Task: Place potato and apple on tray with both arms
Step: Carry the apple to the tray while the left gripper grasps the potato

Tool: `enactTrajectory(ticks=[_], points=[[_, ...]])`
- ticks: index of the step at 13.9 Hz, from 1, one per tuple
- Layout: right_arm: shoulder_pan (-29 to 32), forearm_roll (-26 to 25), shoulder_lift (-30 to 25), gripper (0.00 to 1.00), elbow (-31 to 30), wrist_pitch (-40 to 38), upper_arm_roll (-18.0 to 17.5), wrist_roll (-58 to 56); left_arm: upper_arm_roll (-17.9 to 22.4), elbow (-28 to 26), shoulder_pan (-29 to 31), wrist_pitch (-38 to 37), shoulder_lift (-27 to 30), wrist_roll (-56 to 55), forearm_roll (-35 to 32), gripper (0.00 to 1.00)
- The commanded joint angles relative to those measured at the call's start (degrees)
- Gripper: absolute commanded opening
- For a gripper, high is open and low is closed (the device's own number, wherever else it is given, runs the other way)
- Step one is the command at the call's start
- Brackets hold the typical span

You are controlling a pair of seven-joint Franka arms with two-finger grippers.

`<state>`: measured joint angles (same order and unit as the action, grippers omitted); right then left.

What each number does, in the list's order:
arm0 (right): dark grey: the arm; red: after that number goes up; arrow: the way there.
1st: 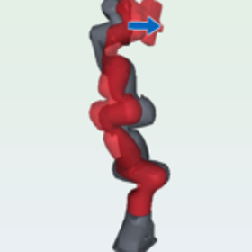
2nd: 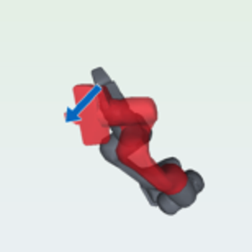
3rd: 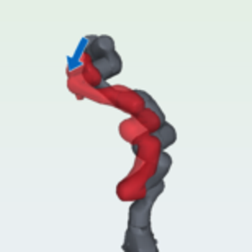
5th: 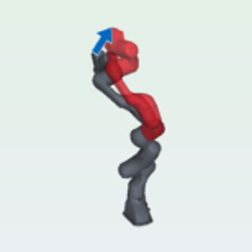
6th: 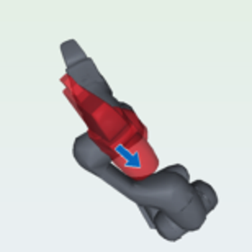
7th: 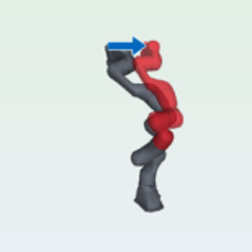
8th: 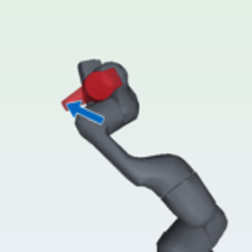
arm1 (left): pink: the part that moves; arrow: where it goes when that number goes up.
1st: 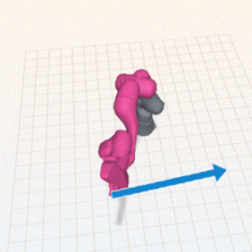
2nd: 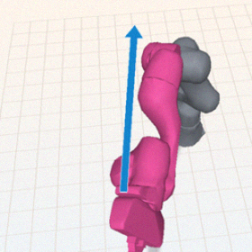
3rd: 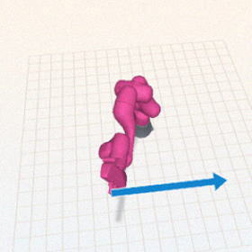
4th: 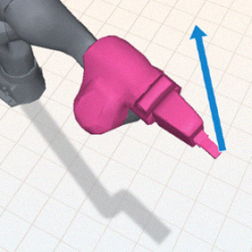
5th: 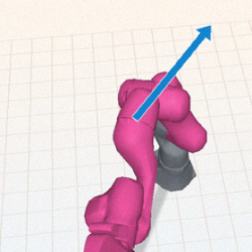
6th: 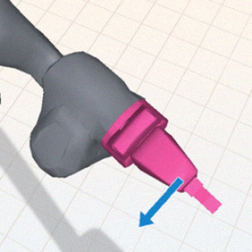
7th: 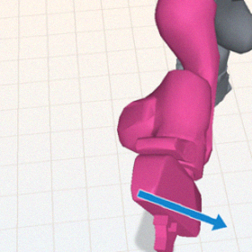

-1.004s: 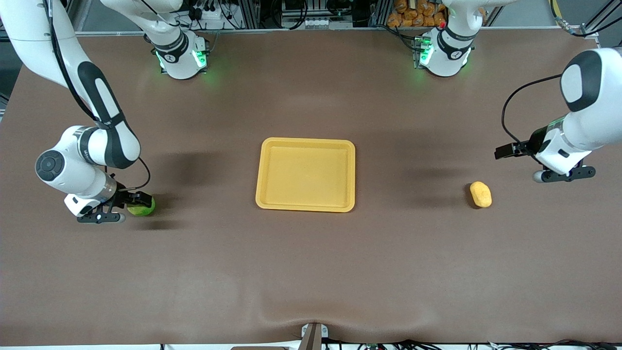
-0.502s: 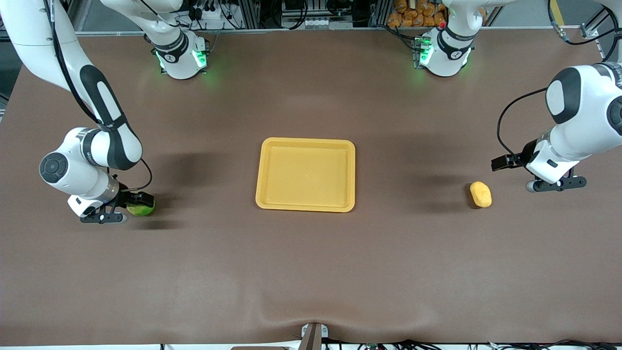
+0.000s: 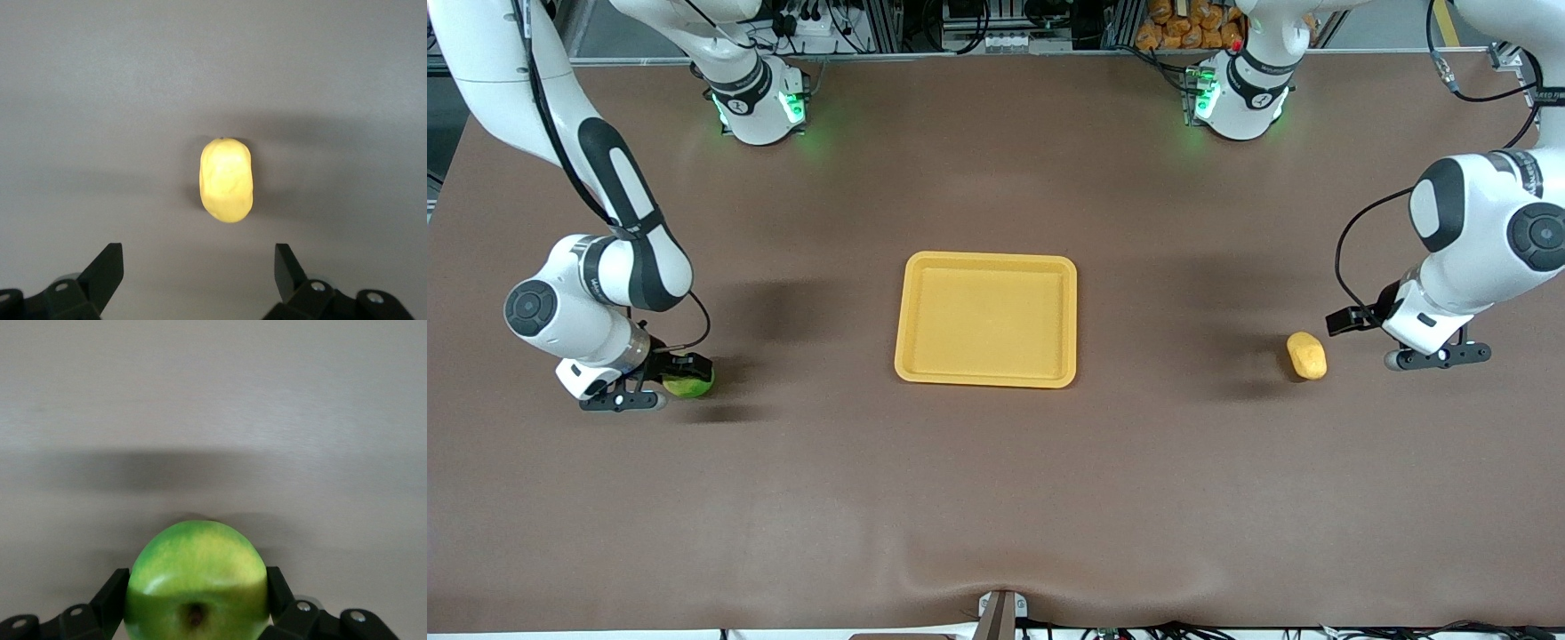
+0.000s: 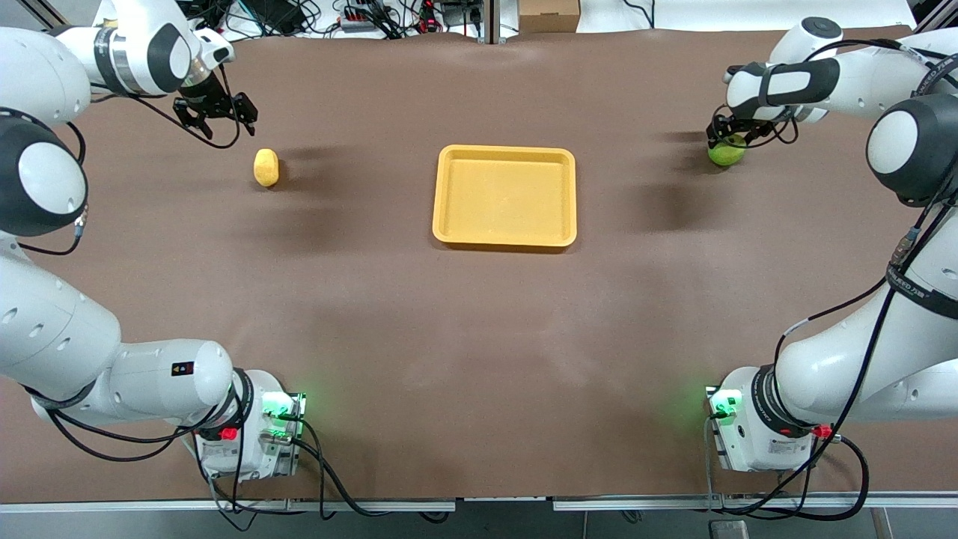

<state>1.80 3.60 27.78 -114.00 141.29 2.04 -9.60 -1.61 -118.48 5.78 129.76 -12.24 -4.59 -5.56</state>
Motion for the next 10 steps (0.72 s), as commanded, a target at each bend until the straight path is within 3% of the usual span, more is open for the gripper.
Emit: enactTrajectory(ticks=[1, 6, 10], points=[[-4.0, 0.9, -1.2, 0.85, 5.1, -10.1, -0.4, 0.1, -0.2, -0.2, 1.5, 3.5, -2.1, -0.8, -1.3, 1.00], [-17.0, 8.2, -3.5, 0.85, 9.2, -14.5, -2.0, 9.6, -0.2, 0.3, 2.0, 7.1, -5.2, -0.6, -1.3, 1.00], [-26.0, 8.3, -6.0, 0.85, 9.8, -18.3, -2.2, 23.7, -0.2, 0.8, 3.3, 11.3, -8.9, -0.8, -0.9, 1.00]])
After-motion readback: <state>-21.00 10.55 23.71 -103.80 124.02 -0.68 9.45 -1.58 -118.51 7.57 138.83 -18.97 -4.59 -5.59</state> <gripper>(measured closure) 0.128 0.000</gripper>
